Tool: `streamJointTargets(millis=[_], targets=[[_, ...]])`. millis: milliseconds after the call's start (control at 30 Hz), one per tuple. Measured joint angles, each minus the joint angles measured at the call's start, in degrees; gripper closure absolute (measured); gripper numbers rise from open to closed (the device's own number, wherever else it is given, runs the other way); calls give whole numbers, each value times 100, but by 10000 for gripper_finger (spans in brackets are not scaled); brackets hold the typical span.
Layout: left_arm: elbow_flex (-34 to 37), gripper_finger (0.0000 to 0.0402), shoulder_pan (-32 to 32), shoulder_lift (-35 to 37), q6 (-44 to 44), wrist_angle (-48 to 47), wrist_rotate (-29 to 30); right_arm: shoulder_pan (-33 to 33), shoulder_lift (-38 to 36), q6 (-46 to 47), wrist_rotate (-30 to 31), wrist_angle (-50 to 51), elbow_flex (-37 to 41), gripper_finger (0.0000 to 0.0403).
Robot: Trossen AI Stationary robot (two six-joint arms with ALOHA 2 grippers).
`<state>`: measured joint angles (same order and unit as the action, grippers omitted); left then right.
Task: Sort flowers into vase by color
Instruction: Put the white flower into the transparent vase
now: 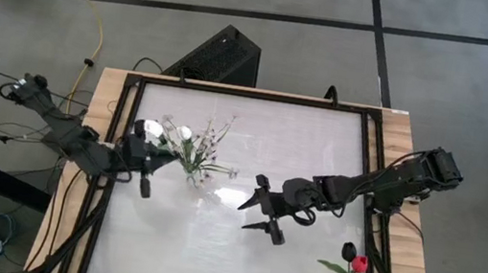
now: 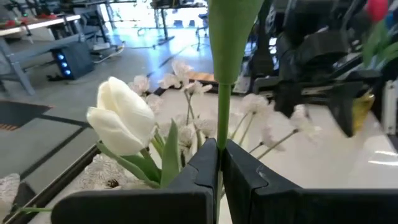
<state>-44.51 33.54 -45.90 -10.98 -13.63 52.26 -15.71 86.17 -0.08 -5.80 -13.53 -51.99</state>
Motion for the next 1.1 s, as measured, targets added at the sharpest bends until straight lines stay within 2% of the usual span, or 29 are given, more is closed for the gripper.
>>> streamJointTargets(millis=[233, 500, 933, 1100], targets=[[2, 401, -340, -280, -22, -178, -240, 0, 0, 7, -4, 2, 0, 138], [2, 401, -446, -296, -222, -272, -499, 0, 0, 76, -7, 8, 0, 138], [358, 401, -451, -296, -1049, -291, -443, 0, 0, 119, -9, 23, 0, 138], [361, 376, -455, -296, -1167, -317, -500, 0, 0, 157, -11, 26, 0, 138]])
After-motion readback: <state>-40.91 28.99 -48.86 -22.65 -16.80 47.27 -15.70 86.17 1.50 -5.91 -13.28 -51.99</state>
